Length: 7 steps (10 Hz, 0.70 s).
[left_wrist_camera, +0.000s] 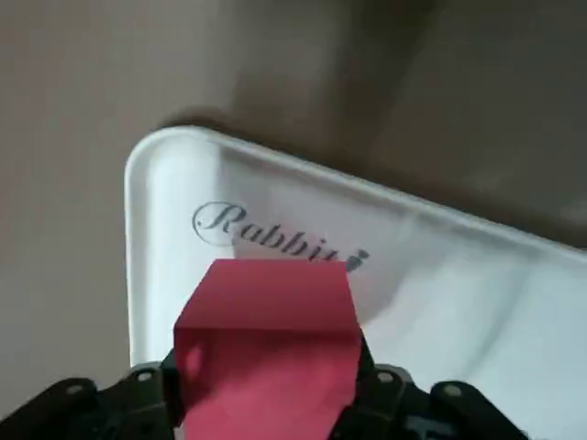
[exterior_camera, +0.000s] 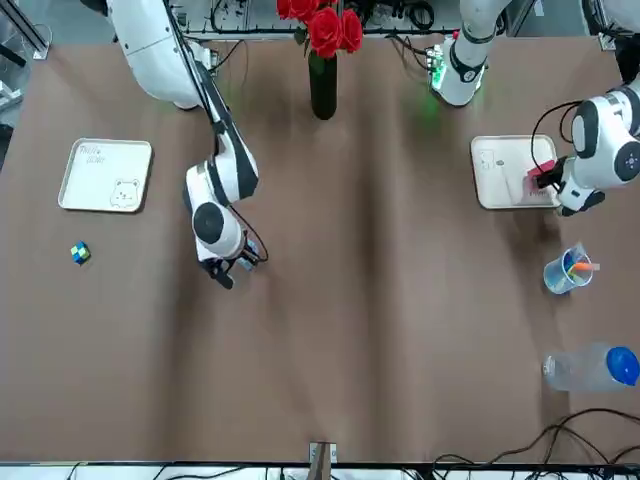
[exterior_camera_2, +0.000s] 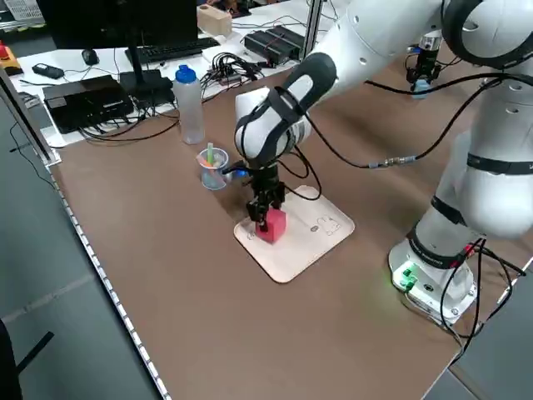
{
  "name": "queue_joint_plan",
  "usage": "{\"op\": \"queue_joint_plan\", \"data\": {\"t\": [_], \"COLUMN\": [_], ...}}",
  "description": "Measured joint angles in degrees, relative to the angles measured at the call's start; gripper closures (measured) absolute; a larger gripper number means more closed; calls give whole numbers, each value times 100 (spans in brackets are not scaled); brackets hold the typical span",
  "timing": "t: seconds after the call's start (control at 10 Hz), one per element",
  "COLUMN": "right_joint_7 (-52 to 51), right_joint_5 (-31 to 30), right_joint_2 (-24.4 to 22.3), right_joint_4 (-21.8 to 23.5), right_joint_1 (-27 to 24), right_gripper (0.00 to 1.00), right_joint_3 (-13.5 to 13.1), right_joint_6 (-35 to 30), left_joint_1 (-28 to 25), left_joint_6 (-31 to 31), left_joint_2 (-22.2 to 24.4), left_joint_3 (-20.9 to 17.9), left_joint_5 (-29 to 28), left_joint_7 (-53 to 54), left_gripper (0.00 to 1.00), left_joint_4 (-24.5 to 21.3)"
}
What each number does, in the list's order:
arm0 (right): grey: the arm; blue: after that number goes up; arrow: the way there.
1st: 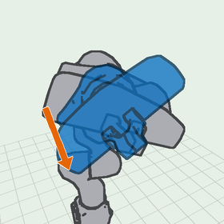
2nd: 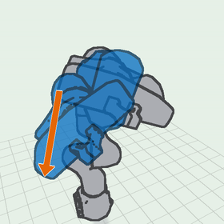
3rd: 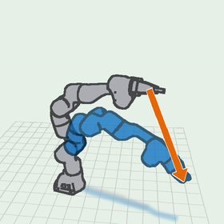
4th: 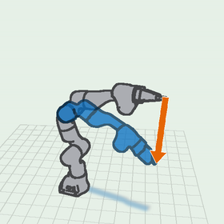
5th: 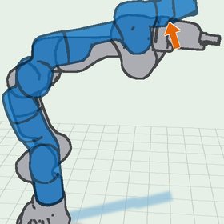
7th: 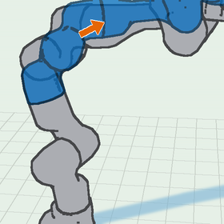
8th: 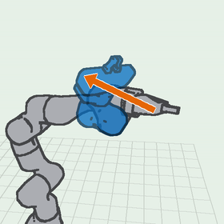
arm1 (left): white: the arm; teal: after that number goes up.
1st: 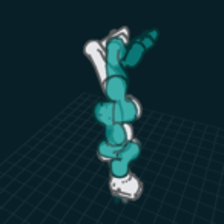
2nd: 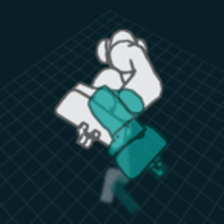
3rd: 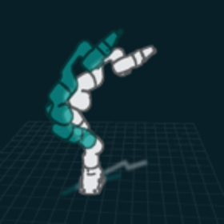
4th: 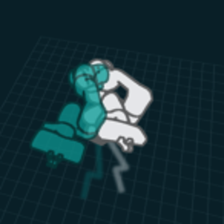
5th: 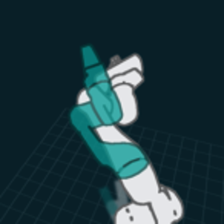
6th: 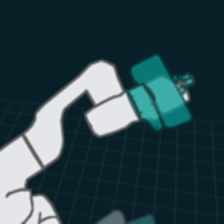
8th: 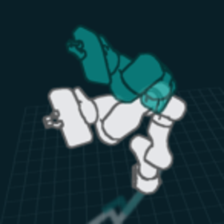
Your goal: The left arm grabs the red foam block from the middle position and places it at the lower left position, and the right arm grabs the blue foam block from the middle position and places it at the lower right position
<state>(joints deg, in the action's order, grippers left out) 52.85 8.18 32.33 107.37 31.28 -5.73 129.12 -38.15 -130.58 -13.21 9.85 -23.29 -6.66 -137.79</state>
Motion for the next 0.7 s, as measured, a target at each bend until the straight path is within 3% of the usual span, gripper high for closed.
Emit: {"op": "queue_joint_plan", "data": {"t": [0.2, 0.4, 0.5, 0.7], "right_joint_7": [-128, -437, -735, -1658], "right_joint_5": [-3, -4, -12, -215], "right_joint_2": [1, -21, -70, -343], "right_joint_4": [-66, -438, -837, -1624], "right_joint_1": [-3, -146, -396, -1171], "right_gripper": [41, 41, 41, 41], "right_joint_3": [-24, -102, -140, -183], "right_joint_6": [-117, -564, -1115, -2292], "left_joint_1": [16, 10, 21, 67], "left_joint_6": [222, 1080, 1627, 2629], "left_joint_2": [179, 832, 1180, 1611], "left_joint_3": [61, 344, 604, 1074], "left_joint_5": [-6, 220, 708, 1591], "left_joint_7": [157, 307, 475, 771], "left_gripper": [1, 0, 0, 0], "left_joint_4": [64, 167, 371, 1195]}}
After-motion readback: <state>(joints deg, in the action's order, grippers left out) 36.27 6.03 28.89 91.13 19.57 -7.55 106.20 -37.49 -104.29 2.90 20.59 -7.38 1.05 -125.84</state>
